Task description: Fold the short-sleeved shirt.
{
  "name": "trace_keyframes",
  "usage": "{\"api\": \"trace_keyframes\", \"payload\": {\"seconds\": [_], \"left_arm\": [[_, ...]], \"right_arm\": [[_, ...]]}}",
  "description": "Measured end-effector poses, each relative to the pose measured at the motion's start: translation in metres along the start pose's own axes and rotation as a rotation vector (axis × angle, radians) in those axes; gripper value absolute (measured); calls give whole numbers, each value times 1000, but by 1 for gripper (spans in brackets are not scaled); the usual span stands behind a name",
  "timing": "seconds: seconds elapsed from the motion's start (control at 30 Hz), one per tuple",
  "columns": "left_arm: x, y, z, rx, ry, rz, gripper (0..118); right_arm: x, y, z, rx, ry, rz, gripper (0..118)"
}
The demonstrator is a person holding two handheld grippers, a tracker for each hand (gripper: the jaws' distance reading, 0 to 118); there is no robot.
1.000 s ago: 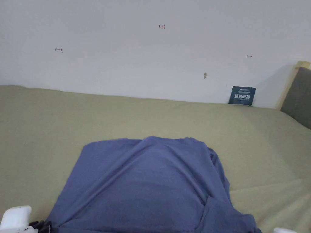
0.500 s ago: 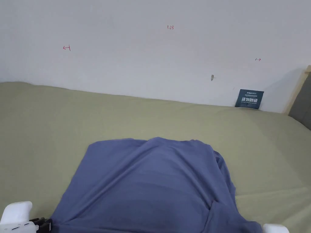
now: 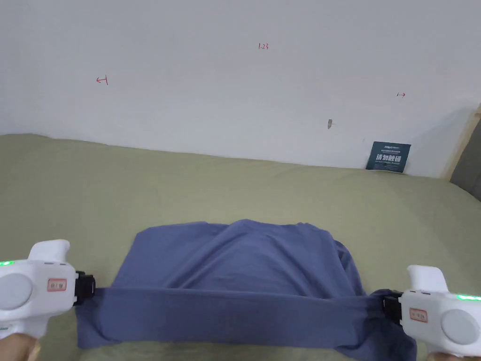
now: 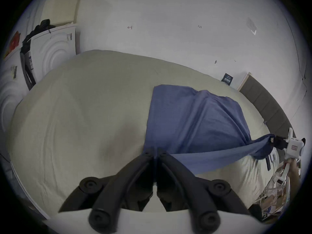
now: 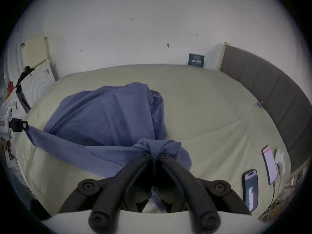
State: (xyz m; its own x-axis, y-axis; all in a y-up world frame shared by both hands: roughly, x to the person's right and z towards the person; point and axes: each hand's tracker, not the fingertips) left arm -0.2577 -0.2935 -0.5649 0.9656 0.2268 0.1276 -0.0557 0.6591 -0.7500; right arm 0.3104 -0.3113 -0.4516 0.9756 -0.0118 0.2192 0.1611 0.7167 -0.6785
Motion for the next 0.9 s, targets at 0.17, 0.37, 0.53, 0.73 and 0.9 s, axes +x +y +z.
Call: {"api": "trace_keyframes", "payload": {"seconds": [0.17, 0.37, 0.53, 0.73, 0.9], "left_arm": [[10, 32, -48, -70, 40, -41, 2], [19, 32, -91, -111, 82, -56, 36], [14, 10, -77, -129, 30, -7, 96], [10, -28, -7, -27, 46, -28, 68], [1, -81, 20, -6, 66, -9, 0]], "right_arm": [[1, 21, -53, -68, -7, 50, 4], [7, 24, -97, -50, 11, 56, 42], [22, 16, -72, -17, 42, -82, 100], [36, -12, -5, 58, -11, -143, 88], [21, -62, 30, -31, -6, -123, 0]]}}
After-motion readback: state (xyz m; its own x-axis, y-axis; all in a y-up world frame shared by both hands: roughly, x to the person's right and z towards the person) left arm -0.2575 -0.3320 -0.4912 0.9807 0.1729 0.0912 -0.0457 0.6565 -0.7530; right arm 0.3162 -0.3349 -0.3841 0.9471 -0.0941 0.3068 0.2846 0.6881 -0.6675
